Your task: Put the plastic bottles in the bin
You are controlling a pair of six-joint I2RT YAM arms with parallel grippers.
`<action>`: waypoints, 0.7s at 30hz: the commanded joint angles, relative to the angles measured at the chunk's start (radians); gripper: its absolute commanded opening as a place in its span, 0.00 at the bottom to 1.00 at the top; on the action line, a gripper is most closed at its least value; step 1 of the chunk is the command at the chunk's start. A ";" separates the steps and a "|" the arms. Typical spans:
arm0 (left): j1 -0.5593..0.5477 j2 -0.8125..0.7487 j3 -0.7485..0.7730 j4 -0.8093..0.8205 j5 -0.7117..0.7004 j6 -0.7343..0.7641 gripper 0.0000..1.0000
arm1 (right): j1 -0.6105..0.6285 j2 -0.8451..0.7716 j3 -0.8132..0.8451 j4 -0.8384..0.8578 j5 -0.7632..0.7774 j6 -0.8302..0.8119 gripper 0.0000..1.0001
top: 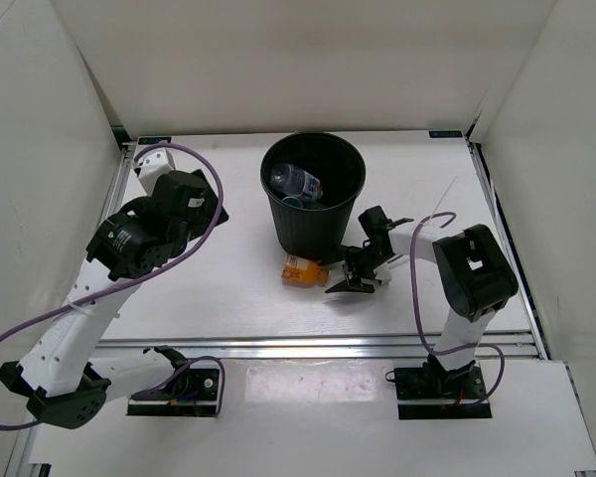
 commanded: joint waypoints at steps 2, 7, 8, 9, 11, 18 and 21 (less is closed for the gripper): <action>0.003 -0.048 0.001 -0.032 -0.003 -0.026 1.00 | 0.022 0.023 0.068 -0.163 0.070 -0.006 0.78; 0.003 -0.071 -0.022 -0.052 -0.003 -0.035 1.00 | 0.053 0.043 0.090 -0.183 0.099 0.003 0.63; 0.003 -0.082 -0.022 -0.052 -0.003 -0.035 1.00 | 0.053 0.052 0.099 -0.183 0.099 0.003 0.62; 0.003 -0.082 -0.022 -0.064 -0.003 -0.044 1.00 | 0.053 0.053 0.099 -0.183 0.099 0.003 0.62; 0.003 -0.092 -0.022 -0.073 -0.003 -0.044 1.00 | 0.053 0.062 0.099 -0.192 0.108 0.003 0.56; 0.003 -0.134 -0.031 -0.113 -0.003 -0.065 1.00 | 0.073 0.071 0.099 -0.226 0.108 0.003 0.34; 0.003 -0.154 -0.041 -0.113 -0.003 -0.066 1.00 | 0.073 0.050 0.079 -0.235 0.131 0.003 0.24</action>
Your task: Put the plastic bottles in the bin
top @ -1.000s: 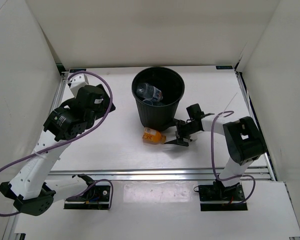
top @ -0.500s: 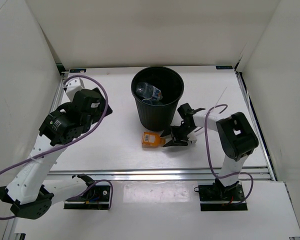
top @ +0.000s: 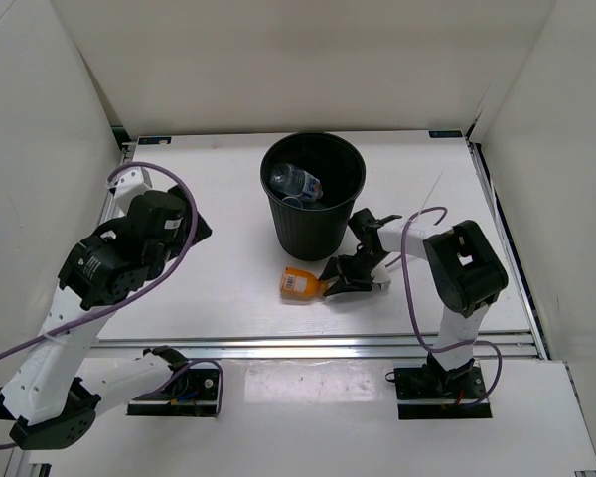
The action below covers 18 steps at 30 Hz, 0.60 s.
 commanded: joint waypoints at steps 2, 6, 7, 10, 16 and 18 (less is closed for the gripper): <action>0.003 -0.034 -0.019 -0.022 -0.003 -0.014 1.00 | 0.006 -0.020 -0.009 -0.077 0.050 0.009 0.15; 0.003 -0.045 -0.019 -0.022 -0.003 -0.014 1.00 | 0.006 -0.068 0.014 -0.136 0.059 -0.041 0.00; 0.003 -0.054 -0.019 -0.022 -0.003 -0.014 1.00 | 0.006 -0.080 0.014 -0.176 0.070 -0.058 0.00; 0.003 -0.063 -0.019 -0.013 -0.024 -0.023 1.00 | 0.006 -0.149 0.055 -0.288 0.084 -0.141 0.00; 0.003 -0.087 -0.043 0.022 -0.086 -0.023 1.00 | 0.006 -0.400 0.187 -0.528 0.197 -0.238 0.00; 0.003 -0.097 -0.066 0.057 -0.095 -0.023 1.00 | 0.006 -0.522 0.213 -0.548 0.222 -0.247 0.00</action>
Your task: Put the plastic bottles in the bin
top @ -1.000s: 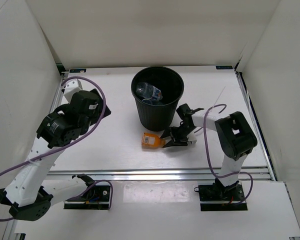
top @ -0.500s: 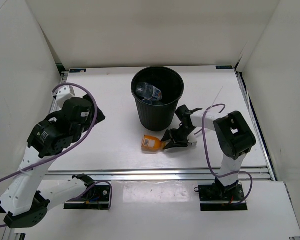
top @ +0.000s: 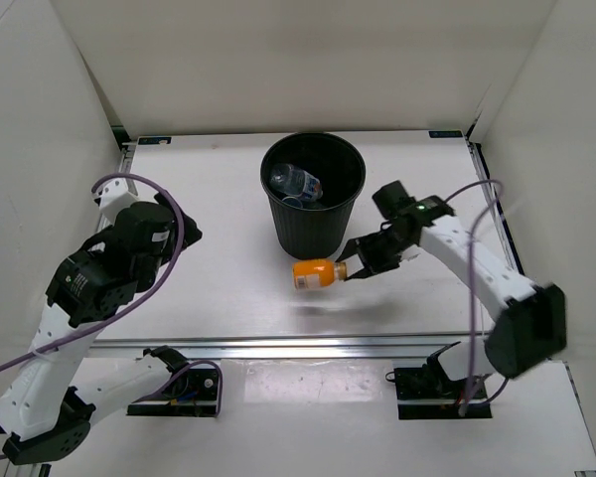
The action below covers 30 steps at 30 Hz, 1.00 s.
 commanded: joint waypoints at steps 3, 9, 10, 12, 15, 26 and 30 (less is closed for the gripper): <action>0.003 -0.027 -0.052 0.066 -0.049 0.005 1.00 | 0.005 -0.238 0.121 -0.186 0.102 -0.091 0.00; 0.003 -0.018 -0.071 0.093 -0.040 0.014 1.00 | 0.005 -0.201 0.451 -0.297 0.206 -0.177 0.00; 0.003 -0.018 -0.071 0.104 -0.040 0.014 1.00 | 0.005 -0.181 0.494 -0.297 0.232 -0.187 0.00; 0.003 -0.018 -0.071 0.104 -0.040 0.014 1.00 | -0.015 -0.144 0.641 -0.277 0.287 -0.229 0.00; 0.003 -0.018 -0.081 0.115 -0.020 0.014 1.00 | -0.070 -0.034 0.814 -0.234 0.306 -0.278 0.00; 0.003 -0.027 -0.081 0.089 0.030 0.005 1.00 | -0.193 0.248 1.040 0.038 -0.027 -0.468 1.00; 0.003 -0.065 -0.120 0.057 -0.002 -0.046 1.00 | -0.245 0.120 0.993 0.047 0.013 -0.568 1.00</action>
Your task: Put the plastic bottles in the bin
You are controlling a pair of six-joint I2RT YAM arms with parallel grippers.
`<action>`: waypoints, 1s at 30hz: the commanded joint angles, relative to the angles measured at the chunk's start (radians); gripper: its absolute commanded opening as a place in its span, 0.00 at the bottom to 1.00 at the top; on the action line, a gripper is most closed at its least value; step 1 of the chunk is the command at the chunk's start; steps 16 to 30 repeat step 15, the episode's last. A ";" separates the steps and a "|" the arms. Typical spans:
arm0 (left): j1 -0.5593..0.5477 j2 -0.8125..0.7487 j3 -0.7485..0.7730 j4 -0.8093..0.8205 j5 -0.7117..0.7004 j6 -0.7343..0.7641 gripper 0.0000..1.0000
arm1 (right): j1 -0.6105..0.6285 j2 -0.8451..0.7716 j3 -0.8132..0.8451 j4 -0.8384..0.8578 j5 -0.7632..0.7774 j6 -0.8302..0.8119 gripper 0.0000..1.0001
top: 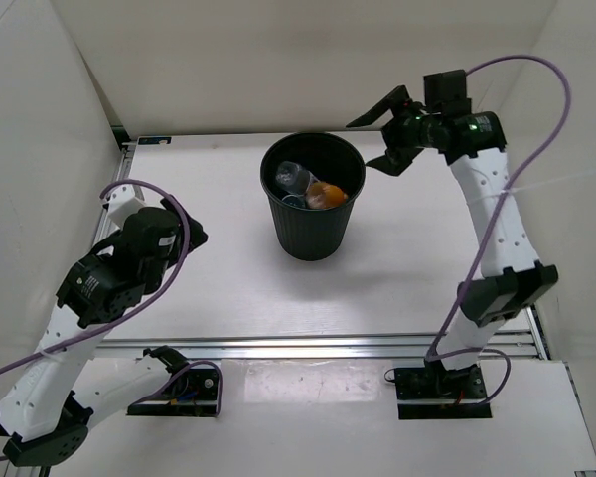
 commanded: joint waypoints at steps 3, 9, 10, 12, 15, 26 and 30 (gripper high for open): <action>0.003 -0.051 -0.073 -0.033 -0.039 -0.056 1.00 | -0.097 -0.263 -0.104 0.071 -0.034 -0.194 1.00; 0.003 -0.025 -0.148 -0.003 -0.039 -0.104 1.00 | -0.234 -0.437 -0.317 0.042 -0.057 -0.326 1.00; 0.003 -0.013 -0.148 -0.003 -0.039 -0.090 1.00 | -0.251 -0.455 -0.339 0.042 -0.057 -0.336 1.00; 0.003 0.041 -0.133 -0.018 -0.053 -0.090 1.00 | -0.292 -0.478 -0.364 0.032 -0.067 -0.365 1.00; 0.003 0.113 -0.097 -0.064 -0.129 -0.090 1.00 | -0.323 -0.501 -0.364 0.023 -0.057 -0.383 1.00; 0.003 0.113 -0.097 -0.064 -0.129 -0.090 1.00 | -0.323 -0.501 -0.364 0.023 -0.057 -0.383 1.00; 0.003 0.113 -0.097 -0.064 -0.129 -0.090 1.00 | -0.323 -0.501 -0.364 0.023 -0.057 -0.383 1.00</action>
